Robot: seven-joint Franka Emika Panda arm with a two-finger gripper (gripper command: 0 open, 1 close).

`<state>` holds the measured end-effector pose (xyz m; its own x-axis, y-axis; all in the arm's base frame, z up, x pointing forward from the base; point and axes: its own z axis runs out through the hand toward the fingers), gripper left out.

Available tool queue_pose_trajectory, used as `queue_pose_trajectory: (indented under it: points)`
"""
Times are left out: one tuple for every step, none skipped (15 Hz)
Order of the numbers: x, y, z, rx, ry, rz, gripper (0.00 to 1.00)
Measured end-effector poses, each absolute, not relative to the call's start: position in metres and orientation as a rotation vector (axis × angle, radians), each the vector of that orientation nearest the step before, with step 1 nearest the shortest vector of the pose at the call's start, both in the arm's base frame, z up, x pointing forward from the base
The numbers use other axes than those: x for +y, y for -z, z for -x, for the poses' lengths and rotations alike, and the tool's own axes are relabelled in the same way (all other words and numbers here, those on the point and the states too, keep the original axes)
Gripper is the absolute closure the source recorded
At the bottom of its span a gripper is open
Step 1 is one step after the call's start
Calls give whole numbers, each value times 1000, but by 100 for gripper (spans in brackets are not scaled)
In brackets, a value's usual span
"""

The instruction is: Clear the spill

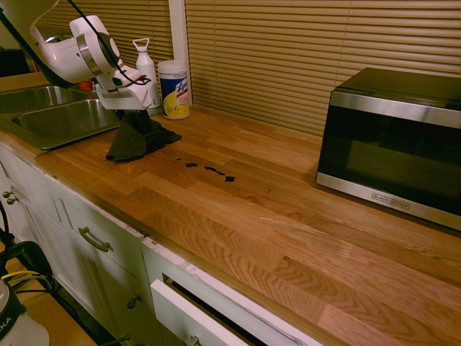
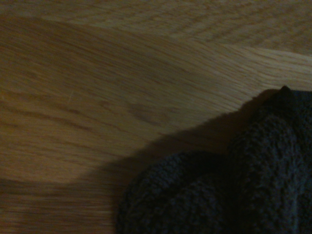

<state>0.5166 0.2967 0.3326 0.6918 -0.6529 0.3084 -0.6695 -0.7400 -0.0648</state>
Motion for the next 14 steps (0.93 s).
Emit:
queue_pose_trajectory:
  points:
    - [295,-332,-517,-1118,-485,-2837,100]
    - [294,-332,-518,-1125,-483,-2835,100]
    - [293,-332,-518,-1131,-478,-2831,100]
    - [291,-331,-519,-1135,-473,-2825,100]
    - [291,-331,-519,-1142,-466,-2821,100]
    - [290,-331,-519,-1149,-459,-2818,100]
    - [290,-330,-519,-1156,-452,-2817,100]
    - [289,-330,-519,-1169,-442,-2813,100]
    - [288,-330,-519,-1180,-433,-2811,100]
    - [286,-330,-520,-1190,-420,-2809,100]
    - [284,-330,-521,-1200,-408,-2809,100]
    - [280,-331,-523,-1208,-400,-2806,100]
    - [274,-332,-525,-1214,-395,-2797,100]
    - [265,-333,-529,-1221,-393,-2785,100]
